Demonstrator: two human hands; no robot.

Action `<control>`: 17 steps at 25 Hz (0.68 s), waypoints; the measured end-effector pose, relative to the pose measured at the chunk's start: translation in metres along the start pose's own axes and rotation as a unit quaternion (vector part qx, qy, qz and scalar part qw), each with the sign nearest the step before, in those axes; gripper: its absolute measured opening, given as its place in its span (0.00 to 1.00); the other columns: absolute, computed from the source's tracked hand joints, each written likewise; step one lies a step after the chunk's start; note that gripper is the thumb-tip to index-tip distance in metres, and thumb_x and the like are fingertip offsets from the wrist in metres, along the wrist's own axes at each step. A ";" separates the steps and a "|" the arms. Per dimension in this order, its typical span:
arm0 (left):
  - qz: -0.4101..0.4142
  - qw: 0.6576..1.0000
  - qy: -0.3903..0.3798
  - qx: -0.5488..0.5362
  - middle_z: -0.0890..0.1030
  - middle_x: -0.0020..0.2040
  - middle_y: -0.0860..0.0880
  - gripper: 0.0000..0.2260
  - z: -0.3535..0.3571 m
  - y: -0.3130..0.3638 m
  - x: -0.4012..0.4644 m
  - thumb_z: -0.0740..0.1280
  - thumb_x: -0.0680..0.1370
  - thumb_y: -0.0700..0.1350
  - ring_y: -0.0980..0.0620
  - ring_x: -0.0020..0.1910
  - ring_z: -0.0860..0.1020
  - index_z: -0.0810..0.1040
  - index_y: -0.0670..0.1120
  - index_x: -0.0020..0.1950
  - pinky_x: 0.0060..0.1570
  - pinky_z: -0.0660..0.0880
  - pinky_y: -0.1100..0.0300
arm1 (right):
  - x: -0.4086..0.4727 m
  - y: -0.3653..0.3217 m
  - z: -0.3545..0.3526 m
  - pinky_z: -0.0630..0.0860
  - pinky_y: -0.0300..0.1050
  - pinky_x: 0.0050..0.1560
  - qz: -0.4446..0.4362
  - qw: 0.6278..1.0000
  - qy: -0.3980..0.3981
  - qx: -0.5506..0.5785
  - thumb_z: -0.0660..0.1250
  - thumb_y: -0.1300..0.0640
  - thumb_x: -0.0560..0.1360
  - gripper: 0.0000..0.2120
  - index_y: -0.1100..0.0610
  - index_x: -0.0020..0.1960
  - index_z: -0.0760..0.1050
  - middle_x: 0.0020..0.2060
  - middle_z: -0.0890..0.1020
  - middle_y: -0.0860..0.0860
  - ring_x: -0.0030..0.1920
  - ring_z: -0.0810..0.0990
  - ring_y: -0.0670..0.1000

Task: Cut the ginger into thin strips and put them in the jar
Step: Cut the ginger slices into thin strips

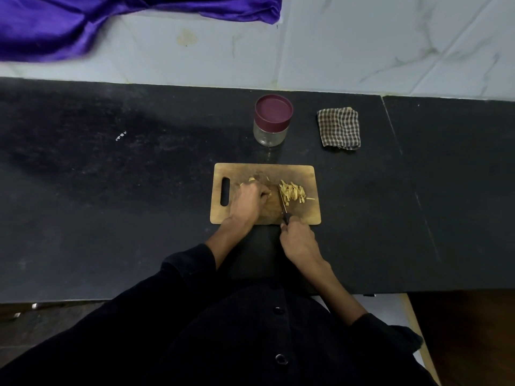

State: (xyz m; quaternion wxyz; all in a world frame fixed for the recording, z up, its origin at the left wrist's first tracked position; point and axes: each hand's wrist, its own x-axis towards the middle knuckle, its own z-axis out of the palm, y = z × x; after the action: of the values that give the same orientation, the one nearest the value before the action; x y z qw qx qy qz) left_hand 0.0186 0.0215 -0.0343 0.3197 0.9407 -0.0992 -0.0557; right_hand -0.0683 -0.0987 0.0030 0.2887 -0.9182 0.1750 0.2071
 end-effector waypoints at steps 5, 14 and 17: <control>0.008 1.000 0.011 -0.021 0.83 0.48 0.47 0.06 0.000 -0.001 -0.002 0.68 0.76 0.37 0.51 0.47 0.80 0.84 0.43 0.49 0.50 0.78 0.53 | 0.000 0.000 -0.003 0.73 0.51 0.50 -0.020 0.999 -0.006 0.033 0.57 0.54 0.83 0.11 0.61 0.58 0.72 0.53 0.78 0.59 0.54 0.78 0.60; -0.004 1.000 0.006 -0.025 0.83 0.51 0.47 0.08 -0.001 -0.001 0.000 0.68 0.75 0.36 0.51 0.49 0.80 0.84 0.43 0.50 0.53 0.77 0.54 | 0.009 -0.009 0.002 0.75 0.53 0.52 -0.028 0.999 -0.019 0.034 0.57 0.54 0.83 0.12 0.62 0.57 0.71 0.53 0.79 0.60 0.54 0.78 0.60; -0.009 1.000 0.006 -0.022 0.83 0.50 0.47 0.08 -0.001 -0.001 0.001 0.68 0.75 0.36 0.51 0.49 0.80 0.84 0.43 0.50 0.53 0.77 0.53 | 0.010 -0.010 0.004 0.76 0.56 0.52 -0.031 0.999 -0.014 0.009 0.57 0.54 0.83 0.12 0.62 0.58 0.71 0.52 0.79 0.60 0.54 0.79 0.61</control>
State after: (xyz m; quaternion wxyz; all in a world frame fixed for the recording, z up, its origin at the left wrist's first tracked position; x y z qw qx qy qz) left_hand 0.0196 0.0229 -0.0341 0.3405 0.9345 -0.0879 -0.0551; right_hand -0.0567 -0.0903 0.0002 0.3057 -0.9175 0.1444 0.2094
